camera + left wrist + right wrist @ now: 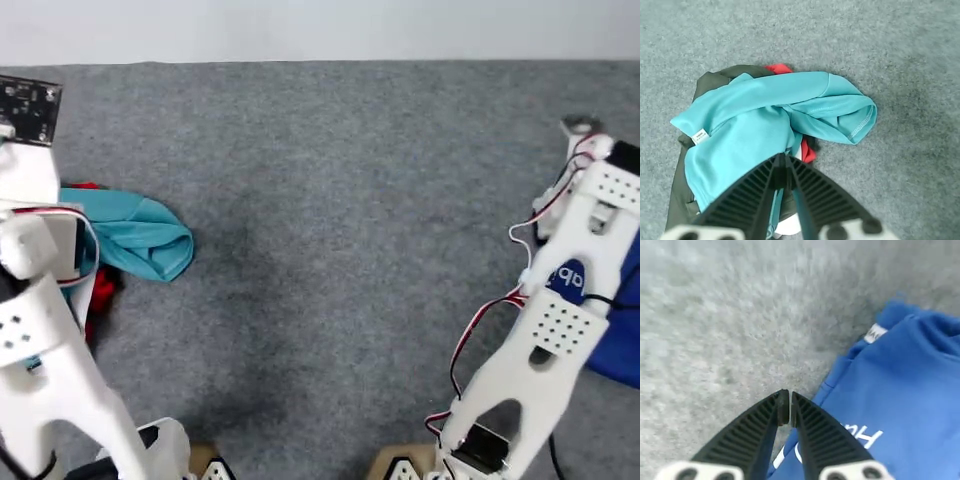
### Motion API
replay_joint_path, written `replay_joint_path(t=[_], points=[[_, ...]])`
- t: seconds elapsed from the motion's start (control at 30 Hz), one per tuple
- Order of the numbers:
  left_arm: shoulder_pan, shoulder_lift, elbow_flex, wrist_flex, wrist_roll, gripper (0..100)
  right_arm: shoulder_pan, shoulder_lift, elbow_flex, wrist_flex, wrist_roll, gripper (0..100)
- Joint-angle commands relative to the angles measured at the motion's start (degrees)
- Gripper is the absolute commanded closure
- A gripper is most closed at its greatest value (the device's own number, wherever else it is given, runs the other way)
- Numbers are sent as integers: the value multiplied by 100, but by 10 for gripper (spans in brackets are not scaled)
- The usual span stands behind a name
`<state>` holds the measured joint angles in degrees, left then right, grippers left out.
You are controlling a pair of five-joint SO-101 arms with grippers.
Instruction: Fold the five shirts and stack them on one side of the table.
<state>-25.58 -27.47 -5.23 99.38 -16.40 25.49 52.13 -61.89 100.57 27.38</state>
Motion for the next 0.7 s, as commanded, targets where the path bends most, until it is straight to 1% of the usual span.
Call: replay_joint_path(t=[0.0, 0.07, 0.17, 0.33, 0.4, 0.57, 0.67], points=[[0, -211, 171, 123, -62, 992, -66, -954, -141, 242, -62, 990], [-18, -229, 444, 123, -70, 991, -92, -1376, 273, 242, -62, 990], [-18, -246, 743, 123, -70, 984, -127, -2202, 1266, 242, -62, 990], [-18, -193, 787, 97, -158, 904, -277, -3890, 3393, 242, -35, 990], [-53, -70, 796, 97, -527, 888, -347, -4505, 4202, 233, -44, 990], [-607, 703, 752, -53, -1565, 878, -479, -5824, 5960, 224, -62, 990], [-800, 1116, 752, -62, -2075, 858, -505, -6440, 6804, 224, -53, 990]])
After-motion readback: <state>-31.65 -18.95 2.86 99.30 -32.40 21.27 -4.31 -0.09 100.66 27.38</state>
